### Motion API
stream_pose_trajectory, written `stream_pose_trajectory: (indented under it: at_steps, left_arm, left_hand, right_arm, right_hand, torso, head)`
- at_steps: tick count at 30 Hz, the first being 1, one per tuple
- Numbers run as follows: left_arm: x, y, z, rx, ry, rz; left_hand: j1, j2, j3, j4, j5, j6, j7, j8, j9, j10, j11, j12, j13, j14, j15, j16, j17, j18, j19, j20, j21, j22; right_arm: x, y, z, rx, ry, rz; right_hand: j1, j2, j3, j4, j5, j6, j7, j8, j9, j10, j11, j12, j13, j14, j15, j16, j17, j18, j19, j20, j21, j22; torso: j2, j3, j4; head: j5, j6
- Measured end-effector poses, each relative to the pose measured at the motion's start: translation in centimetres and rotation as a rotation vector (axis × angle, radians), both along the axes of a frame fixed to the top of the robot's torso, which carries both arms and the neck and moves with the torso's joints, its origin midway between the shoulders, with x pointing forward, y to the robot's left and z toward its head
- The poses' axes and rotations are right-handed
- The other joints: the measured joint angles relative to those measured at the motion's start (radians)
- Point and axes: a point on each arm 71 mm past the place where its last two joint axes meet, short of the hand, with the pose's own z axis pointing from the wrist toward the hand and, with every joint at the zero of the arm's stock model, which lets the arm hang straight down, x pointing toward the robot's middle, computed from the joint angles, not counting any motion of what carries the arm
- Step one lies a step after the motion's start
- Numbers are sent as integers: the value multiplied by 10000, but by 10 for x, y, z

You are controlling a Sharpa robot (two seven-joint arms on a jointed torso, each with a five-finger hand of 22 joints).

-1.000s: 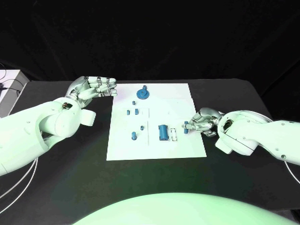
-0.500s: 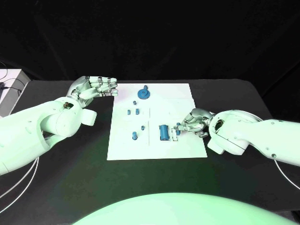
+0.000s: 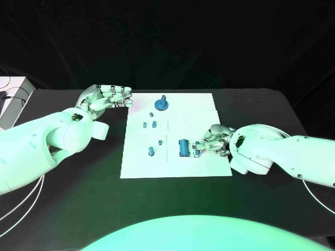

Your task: Assemble the parts on the task board

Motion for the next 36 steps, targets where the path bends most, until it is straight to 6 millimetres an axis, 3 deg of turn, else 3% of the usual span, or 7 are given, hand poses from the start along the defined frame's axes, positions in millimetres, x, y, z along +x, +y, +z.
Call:
stream_pose_trajectory:
  at_steps: [20,26,36]
  left_arm:
    - [0,0,0,0,9,4]
    - [0,0,0,0,11,7]
    - [0,1,0,2,17,11]
  left_hand:
    - [0,0,26,26,0,0,0,0,0,0,0,0,0,0,0,0,-2,1,0,0,0,-1]
    - [0,0,26,26,0,0,0,0,0,0,0,0,0,0,0,0,-3,0,0,0,0,-1]
    - [0,0,33,74,0,0,0,0,0,0,0,0,0,0,0,40,-4,0,0,0,0,-2]
  right_arm:
    - [1,3,-2,-467,-90,285]
    - [1,4,-2,-510,-128,318]
    - [2,4,-2,-538,-191,334]
  right_hand:
    - [85,-4,-63,-64,-154,3,0,-18,-27,10,9,-49,-60,0,0,-39,-26,1,0,0,-61,-3]
    - [230,35,-495,-496,-97,-6,-10,-16,-67,13,12,-50,-83,1,0,-39,-26,-2,0,0,-61,-4]
    - [372,76,-991,-992,-560,152,-227,-171,-477,-63,-64,-50,-132,1,1,-78,-18,-1,0,0,-99,-5]
  torso:
    - [3,12,-3]
    - [8,12,-3]
    - [13,7,-4]
  head:
    - [58,0]
    - [66,0]
    - [72,0]
